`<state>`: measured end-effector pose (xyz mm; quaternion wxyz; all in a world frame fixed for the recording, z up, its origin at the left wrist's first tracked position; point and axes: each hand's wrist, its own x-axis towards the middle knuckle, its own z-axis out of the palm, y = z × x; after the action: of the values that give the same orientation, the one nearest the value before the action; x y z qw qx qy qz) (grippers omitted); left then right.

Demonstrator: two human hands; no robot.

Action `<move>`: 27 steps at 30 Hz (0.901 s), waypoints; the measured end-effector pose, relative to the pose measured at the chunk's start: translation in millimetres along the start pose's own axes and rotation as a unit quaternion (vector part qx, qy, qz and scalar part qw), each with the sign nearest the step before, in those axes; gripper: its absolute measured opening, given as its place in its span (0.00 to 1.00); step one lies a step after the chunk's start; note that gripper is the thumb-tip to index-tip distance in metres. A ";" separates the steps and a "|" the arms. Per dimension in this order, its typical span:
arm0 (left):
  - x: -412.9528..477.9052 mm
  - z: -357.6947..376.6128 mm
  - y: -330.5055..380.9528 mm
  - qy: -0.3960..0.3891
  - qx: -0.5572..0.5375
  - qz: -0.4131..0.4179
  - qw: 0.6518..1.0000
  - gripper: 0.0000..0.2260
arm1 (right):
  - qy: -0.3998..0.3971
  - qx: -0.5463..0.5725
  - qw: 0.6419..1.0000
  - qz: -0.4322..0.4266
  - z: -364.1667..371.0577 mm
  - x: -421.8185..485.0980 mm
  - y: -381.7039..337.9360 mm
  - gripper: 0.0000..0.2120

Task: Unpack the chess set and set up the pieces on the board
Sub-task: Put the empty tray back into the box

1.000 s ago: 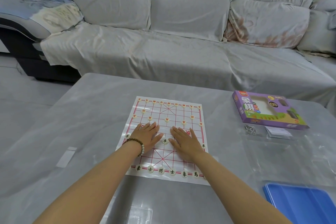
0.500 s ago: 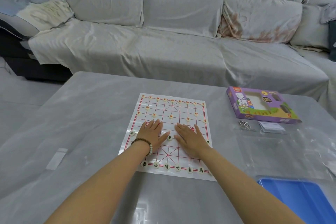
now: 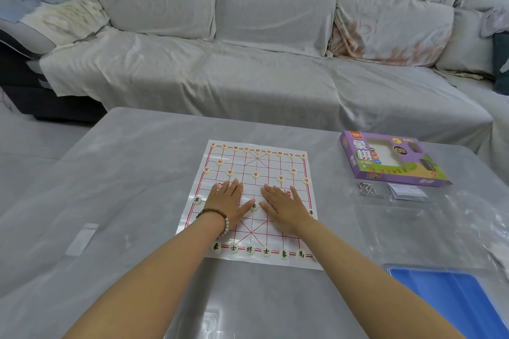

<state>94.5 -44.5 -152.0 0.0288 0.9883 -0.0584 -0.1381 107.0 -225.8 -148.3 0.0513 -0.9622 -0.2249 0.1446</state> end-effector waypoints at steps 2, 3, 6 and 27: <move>-1.3 -1.3 -0.2 0.002 -0.002 0.003 1.000 0.29 | 0.012 0.023 1.000 -0.003 -1.3 -2.9 1.1 0.26; -2.8 -3.1 -0.6 0.005 -0.005 0.005 1.000 0.29 | 0.025 0.041 0.999 -0.002 -3.0 -6.7 2.2 0.25; -6.1 -10.6 1.9 0.029 -0.012 0.019 0.999 0.27 | 0.084 0.080 0.993 0.004 -13.0 -30.7 14.5 0.24; -94.6 36.9 269.4 0.035 -0.198 0.237 0.950 0.42 | 0.226 0.159 0.929 0.244 61.2 -299.2 195.3 0.24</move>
<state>-34.9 -301.5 -142.2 0.2580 0.9246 -0.2616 -0.1012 -86.2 -532.2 -162.2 0.2160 -0.9739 0.0605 -0.0353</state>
